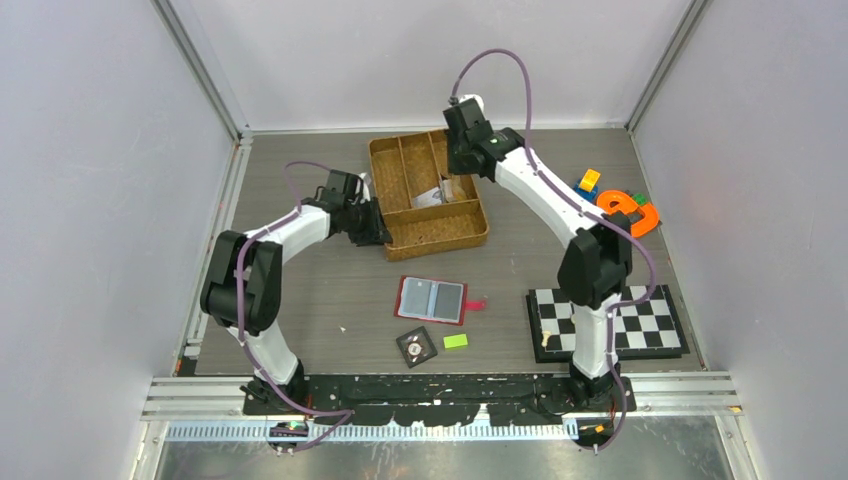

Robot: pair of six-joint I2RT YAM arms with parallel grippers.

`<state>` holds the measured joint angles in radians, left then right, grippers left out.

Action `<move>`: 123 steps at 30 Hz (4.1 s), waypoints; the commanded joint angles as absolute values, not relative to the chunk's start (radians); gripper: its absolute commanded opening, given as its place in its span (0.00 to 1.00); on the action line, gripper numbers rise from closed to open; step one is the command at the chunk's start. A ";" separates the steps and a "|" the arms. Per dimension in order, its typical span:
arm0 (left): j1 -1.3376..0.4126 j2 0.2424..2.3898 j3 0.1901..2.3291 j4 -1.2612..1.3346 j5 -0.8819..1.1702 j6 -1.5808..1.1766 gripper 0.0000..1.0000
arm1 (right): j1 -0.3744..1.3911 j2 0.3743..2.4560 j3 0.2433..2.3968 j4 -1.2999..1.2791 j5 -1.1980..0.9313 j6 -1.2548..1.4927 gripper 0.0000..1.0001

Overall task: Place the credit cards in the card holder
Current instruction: Pick up the credit card from the storage box, then move the card holder to the center of the board.

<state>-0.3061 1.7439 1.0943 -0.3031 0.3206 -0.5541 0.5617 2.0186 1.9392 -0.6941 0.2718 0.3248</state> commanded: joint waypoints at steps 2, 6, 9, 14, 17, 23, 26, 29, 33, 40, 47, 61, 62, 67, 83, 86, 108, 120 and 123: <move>-0.319 1.642 1.147 -0.383 0.284 -0.483 0.49 | 0.575 1.793 1.884 -0.707 0.237 0.292 0.00; -0.319 1.576 1.170 -0.443 0.259 -0.456 0.64 | 0.574 1.671 1.756 -0.730 0.125 0.276 0.00; -0.324 1.524 1.197 -0.505 0.285 -0.428 0.67 | 0.573 1.588 1.657 -0.762 -0.037 0.242 0.00; -0.387 1.417 1.199 -0.543 0.472 -0.364 0.66 | 0.575 1.467 1.490 -0.780 -0.376 0.195 0.00; -0.431 1.365 1.160 -0.506 0.674 -0.365 0.66 | 0.575 1.425 1.416 -0.798 -0.570 0.193 0.00; -0.543 1.326 1.098 -0.499 0.935 -0.333 0.67 | 0.577 1.411 1.341 -0.791 -0.914 0.196 0.01; -0.572 1.330 1.072 -0.504 0.999 -0.318 0.67 | 0.582 1.409 1.333 -0.790 -0.983 0.185 0.01; -0.596 1.336 1.058 -0.499 1.071 -0.312 0.66 | 0.585 1.401 1.335 -0.789 -1.018 0.173 0.00; -0.613 1.334 1.043 -0.470 1.149 -0.322 0.22 | 0.587 1.393 1.336 -0.787 -0.993 0.170 0.01; -0.613 1.261 0.969 -0.290 1.102 -0.427 0.00 | 0.579 1.338 1.291 -0.697 -0.697 0.288 0.63; -0.614 1.140 0.803 0.097 0.783 -0.713 0.00 | 0.572 1.128 1.030 -0.332 -0.563 0.641 0.69; -0.613 1.158 0.727 0.304 0.768 -0.877 0.00 | 0.571 1.082 0.782 0.112 -0.637 0.940 0.28; -0.613 1.160 0.722 0.293 0.768 -0.873 0.06 | 0.572 1.078 0.765 0.130 -0.623 0.953 0.17; -0.612 1.145 0.730 -0.010 0.591 -0.716 0.57 | 0.572 1.071 0.682 0.055 -0.517 0.913 0.00; -0.582 1.415 0.816 -0.398 0.285 -0.502 0.63 | 0.640 1.465 0.499 0.424 -0.568 0.840 0.00; -0.575 1.453 0.835 -0.405 0.295 -0.481 0.61 | 0.640 1.524 0.510 0.446 -0.579 0.831 0.00; -0.568 1.585 0.873 -0.414 0.274 -0.416 0.42 | 0.626 1.631 0.506 0.469 -0.545 0.887 0.01; -0.568 1.625 0.878 -0.421 0.261 -0.396 0.35 | 0.604 1.688 0.497 0.588 -0.599 0.941 0.01; -0.569 1.631 0.879 -0.426 0.258 -0.393 0.33 | 0.597 1.697 0.496 0.612 -0.609 0.949 0.00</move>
<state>-0.5732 1.6054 0.8639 -0.4091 0.2878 -0.4252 0.6064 1.6802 0.4908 0.5285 -0.6010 0.9333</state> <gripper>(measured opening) 0.342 0.028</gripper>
